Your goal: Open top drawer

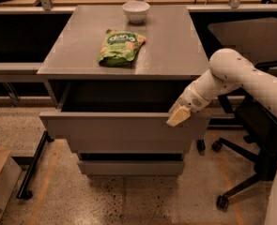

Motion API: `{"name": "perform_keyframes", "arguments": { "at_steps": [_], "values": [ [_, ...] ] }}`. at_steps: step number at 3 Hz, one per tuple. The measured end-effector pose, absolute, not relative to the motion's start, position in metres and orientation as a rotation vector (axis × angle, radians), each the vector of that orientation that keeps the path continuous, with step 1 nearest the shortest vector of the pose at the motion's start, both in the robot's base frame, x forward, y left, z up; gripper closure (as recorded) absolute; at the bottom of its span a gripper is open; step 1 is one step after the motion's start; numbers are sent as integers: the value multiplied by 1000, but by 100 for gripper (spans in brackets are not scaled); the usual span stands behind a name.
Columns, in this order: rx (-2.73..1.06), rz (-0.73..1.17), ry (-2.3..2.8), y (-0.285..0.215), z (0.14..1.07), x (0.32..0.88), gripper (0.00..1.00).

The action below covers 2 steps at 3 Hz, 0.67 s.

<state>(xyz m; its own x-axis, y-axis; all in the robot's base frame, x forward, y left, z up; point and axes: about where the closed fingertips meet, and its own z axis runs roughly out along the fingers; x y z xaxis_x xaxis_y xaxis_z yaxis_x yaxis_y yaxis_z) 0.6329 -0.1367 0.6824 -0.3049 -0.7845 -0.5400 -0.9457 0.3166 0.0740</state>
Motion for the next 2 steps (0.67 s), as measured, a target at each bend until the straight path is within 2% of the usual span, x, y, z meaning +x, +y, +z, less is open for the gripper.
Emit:
{"name": "perform_keyframes", "arguments": {
  "at_steps": [1, 2],
  "values": [
    [-1537, 584, 2221, -130, 677, 617, 16],
    [-1465, 650, 2296, -127, 673, 584, 0]
  ]
}}
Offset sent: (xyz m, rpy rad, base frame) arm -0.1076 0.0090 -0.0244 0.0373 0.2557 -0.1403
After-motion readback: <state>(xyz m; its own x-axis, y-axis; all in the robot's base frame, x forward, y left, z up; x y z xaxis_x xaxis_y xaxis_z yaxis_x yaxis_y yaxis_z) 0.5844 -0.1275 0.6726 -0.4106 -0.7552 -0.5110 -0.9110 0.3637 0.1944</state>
